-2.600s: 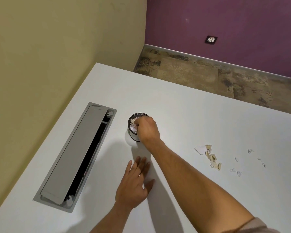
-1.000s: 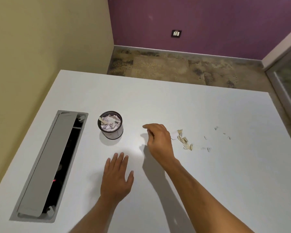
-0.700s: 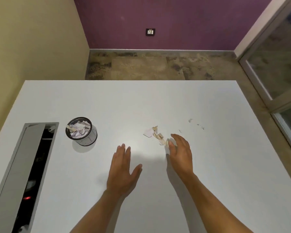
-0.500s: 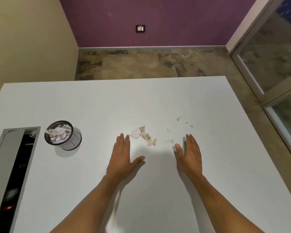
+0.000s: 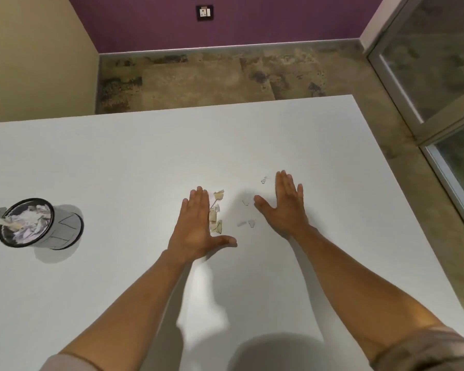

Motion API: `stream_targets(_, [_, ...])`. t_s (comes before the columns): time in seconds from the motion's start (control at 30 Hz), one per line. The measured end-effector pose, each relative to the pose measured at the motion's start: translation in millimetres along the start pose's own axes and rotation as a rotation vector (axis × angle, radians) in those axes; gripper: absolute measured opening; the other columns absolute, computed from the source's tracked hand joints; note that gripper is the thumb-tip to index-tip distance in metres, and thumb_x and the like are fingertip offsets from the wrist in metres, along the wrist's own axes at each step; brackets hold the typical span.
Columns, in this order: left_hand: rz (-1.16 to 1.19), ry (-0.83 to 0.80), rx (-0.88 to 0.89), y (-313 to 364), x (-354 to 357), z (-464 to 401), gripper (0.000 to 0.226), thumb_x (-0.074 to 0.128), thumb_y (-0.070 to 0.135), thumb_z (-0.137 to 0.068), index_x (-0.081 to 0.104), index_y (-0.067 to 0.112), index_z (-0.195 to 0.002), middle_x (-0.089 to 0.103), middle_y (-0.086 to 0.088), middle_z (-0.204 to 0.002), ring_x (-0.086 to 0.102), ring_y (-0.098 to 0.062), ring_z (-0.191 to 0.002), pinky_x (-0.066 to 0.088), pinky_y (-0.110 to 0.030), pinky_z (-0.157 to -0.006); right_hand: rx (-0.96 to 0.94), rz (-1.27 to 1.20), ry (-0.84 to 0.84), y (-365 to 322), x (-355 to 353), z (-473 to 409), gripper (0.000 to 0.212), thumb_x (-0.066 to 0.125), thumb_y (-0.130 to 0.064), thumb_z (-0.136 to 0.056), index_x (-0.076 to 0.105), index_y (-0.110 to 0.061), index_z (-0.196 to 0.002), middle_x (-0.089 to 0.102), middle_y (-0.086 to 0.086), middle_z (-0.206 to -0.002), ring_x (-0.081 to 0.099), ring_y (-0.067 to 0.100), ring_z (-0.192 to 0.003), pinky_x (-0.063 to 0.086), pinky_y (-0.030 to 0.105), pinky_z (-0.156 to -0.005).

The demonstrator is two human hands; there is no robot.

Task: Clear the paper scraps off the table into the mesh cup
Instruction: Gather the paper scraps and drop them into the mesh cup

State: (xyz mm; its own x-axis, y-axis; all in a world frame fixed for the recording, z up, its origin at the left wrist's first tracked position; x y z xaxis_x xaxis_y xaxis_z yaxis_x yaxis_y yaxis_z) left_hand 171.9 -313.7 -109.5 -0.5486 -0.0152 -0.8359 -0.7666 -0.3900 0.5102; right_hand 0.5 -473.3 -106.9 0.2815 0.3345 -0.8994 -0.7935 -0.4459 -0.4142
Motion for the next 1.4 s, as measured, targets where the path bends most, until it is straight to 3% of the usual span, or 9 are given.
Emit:
stream_targets(0.2, [-0.074,-0.071,0.16,24.1,15.5,-14.3,0.14,0.05,0.094,-0.055,-0.005,0.013,-0.155,-0.008,-0.005,-0.163,-0.019,-0.012,-0.146,-0.009,-0.033,-0.119,-0.278,0.077,-0.116,-31.1,14.9,-5.0,0.083,0.019,-0.075,-0.091,0.002,-0.024,-0.154,0.001,-0.006,-0.163,-0.008,0.01,-0.149,-0.003,0.043,-0.121])
stream_targets(0.57, [-0.075,-0.156,0.304,47.6,23.5,23.1,0.077,0.046,0.048,-0.098,0.009,0.014,-0.155,0.007,-0.001,-0.163,-0.003,-0.016,-0.151,-0.01,-0.026,-0.118,-0.535,0.079,-0.276,-72.7,45.3,89.3,0.062,0.018,-0.051,-0.103,0.002,-0.019,-0.155,-0.004,-0.009,-0.162,-0.012,0.002,-0.146,-0.01,0.027,-0.119])
stream_targets(0.67, [0.006,-0.199,0.322,49.1,22.3,45.8,0.064,0.054,0.035,-0.097,0.027,0.017,-0.152,0.026,0.007,-0.158,0.018,-0.014,-0.148,0.008,-0.03,-0.122,-0.499,-0.071,-0.321,-68.8,42.0,110.4,0.056,0.02,-0.048,-0.103,0.013,-0.026,-0.154,0.004,-0.017,-0.16,-0.005,-0.004,-0.145,-0.007,0.019,-0.118])
stream_targets(0.73, [0.148,-0.144,0.347,51.6,4.3,53.6,0.045,0.061,0.032,-0.092,0.046,0.02,-0.133,0.049,0.014,-0.129,0.048,-0.014,-0.12,0.036,-0.035,-0.103,-0.405,-0.205,-0.273,-59.7,30.1,111.6,0.051,0.028,-0.048,-0.102,0.028,-0.031,-0.15,0.015,-0.025,-0.155,0.007,-0.01,-0.143,0.004,0.015,-0.117])
stream_targets(0.77, [0.172,-0.095,0.349,50.3,-6.6,53.5,0.043,0.061,0.033,-0.09,0.047,0.018,-0.128,0.051,0.01,-0.123,0.05,-0.017,-0.112,0.038,-0.035,-0.097,-0.354,-0.252,-0.206,-55.1,20.2,106.5,0.048,0.034,-0.046,-0.101,0.038,-0.03,-0.146,0.023,-0.025,-0.152,0.014,-0.012,-0.14,0.012,0.015,-0.116])
stream_targets(0.87, [0.076,-0.041,0.242,29.8,-22.3,38.7,0.071,0.059,0.047,-0.09,0.036,0.012,-0.148,0.031,-0.002,-0.157,0.024,-0.022,-0.146,0.018,-0.035,-0.119,-0.225,-0.304,-0.01,-47.0,-6.8,76.7,0.043,0.039,-0.04,-0.099,0.049,-0.025,-0.138,0.039,-0.017,-0.147,0.029,-0.013,-0.133,0.029,0.02,-0.113])
stream_targets(1.03, [-0.05,-0.098,0.189,23.2,-29.0,-10.6,0.09,0.041,0.071,-0.088,0.015,0.017,-0.155,0.006,0.0,-0.164,0.001,-0.019,-0.151,0.009,-0.037,-0.121,-0.156,-0.13,-0.124,-54.5,1.4,23.3,0.056,0.033,-0.044,-0.102,0.025,-0.02,-0.151,0.021,-0.002,-0.16,0.018,0.014,-0.147,0.02,0.033,-0.118])
stream_targets(1.23, [-0.139,-0.214,0.188,33.5,-12.3,-67.8,0.077,0.024,0.063,-0.097,0.008,0.016,-0.155,0.006,-0.005,-0.164,0.001,-0.024,-0.151,0.008,-0.044,-0.122,-0.275,0.0,-0.292,-81.6,24.1,-16.0,0.062,0.031,-0.042,-0.103,0.008,-0.015,-0.154,0.002,0.002,-0.163,0.003,0.017,-0.15,0.004,0.045,-0.119])
stream_targets(1.4, [-0.11,-0.215,0.326,47.0,-2.7,-56.5,0.056,0.021,0.048,-0.104,0.011,0.026,-0.155,0.013,0.004,-0.163,0.01,-0.03,-0.149,0.007,-0.049,-0.118,-0.38,0.057,-0.373,-97.2,30.4,-14.2,0.055,0.03,-0.031,-0.104,0.012,-0.015,-0.154,0.011,0.003,-0.162,0.005,0.02,-0.15,-0.001,0.051,-0.119])
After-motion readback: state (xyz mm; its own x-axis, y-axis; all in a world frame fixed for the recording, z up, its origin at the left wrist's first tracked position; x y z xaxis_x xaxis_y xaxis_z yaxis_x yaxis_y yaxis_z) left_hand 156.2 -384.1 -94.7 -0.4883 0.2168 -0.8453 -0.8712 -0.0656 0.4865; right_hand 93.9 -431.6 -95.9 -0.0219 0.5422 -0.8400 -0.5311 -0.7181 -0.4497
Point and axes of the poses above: each hand's wrist, its own z-axis away from the middle knuckle, its own x-axis out of the palm, y = z × x, the point moved 10 cm from there along -z, towards the middle knuckle
